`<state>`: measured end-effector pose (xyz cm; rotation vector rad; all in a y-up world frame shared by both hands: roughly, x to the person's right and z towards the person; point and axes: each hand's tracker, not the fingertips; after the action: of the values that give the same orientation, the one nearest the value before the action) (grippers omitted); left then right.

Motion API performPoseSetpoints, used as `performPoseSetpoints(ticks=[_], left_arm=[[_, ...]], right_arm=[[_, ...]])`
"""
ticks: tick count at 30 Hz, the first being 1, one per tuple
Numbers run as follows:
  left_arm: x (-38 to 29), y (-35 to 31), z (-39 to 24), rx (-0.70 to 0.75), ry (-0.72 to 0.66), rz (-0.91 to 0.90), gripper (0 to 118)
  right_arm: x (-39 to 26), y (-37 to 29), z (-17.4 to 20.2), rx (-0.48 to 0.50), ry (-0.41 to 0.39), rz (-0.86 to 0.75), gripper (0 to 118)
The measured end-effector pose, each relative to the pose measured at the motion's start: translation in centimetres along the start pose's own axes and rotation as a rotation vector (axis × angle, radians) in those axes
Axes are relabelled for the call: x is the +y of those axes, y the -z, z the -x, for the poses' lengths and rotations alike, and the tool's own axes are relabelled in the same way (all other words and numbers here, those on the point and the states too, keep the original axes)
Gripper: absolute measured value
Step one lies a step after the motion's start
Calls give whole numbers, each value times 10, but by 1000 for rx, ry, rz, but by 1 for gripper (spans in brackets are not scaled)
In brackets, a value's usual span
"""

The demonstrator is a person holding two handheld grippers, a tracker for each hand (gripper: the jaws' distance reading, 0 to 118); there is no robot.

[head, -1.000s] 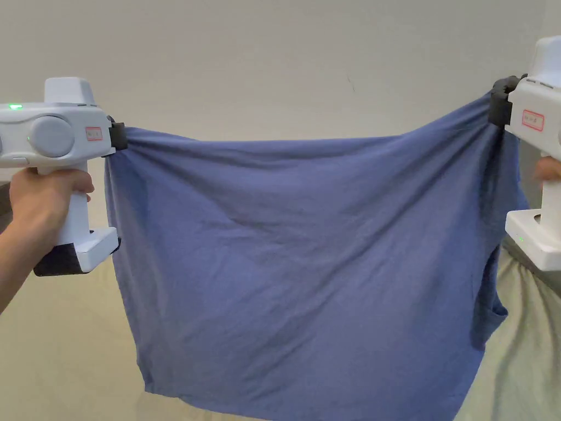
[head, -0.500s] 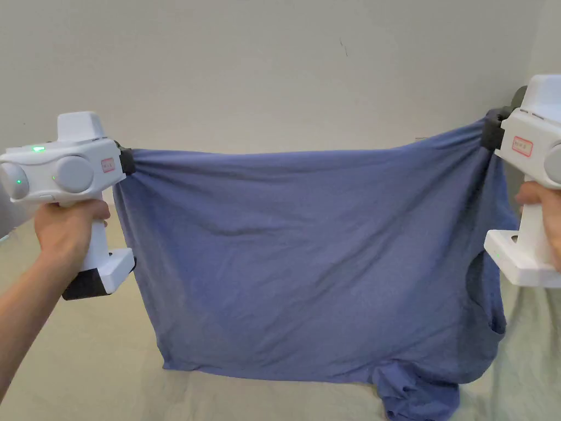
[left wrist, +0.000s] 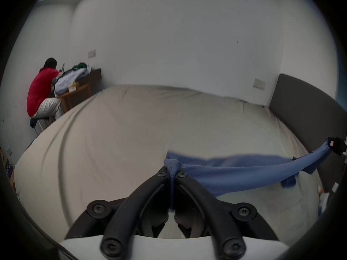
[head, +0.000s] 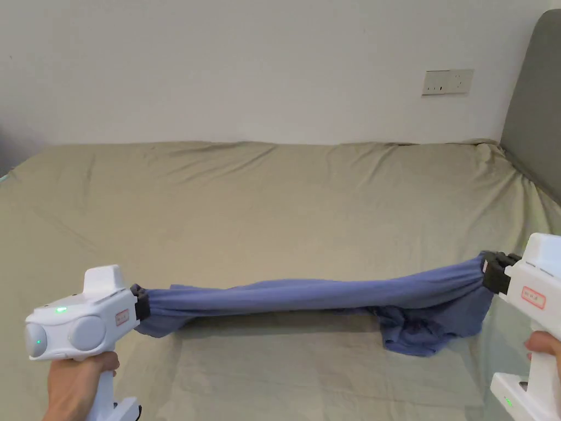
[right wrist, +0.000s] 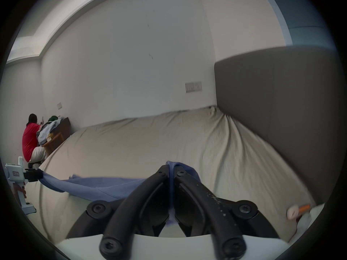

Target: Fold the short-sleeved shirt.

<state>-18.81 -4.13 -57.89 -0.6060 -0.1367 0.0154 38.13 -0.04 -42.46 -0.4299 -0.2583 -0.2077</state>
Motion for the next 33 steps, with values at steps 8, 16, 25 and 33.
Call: performPoseSetpoints(ticks=[8, 16, 25, 33], left_arm=[[-116, -80, 31, 0, -56, 122, 3], [-183, -158, 43, 9, -19, 185, 3], [-243, -169, 42, 48, -50, 336, 3], [-239, -159, 41, 66, -74, 399, 3]], right_arm=[[-100, -100, -17, 43, 50, 125, 5], [-171, -193, -33, 33, 134, 210, 5], [-242, -196, -42, -85, 76, 423, 5], [-260, -182, -36, -125, 75, 494, 6]])
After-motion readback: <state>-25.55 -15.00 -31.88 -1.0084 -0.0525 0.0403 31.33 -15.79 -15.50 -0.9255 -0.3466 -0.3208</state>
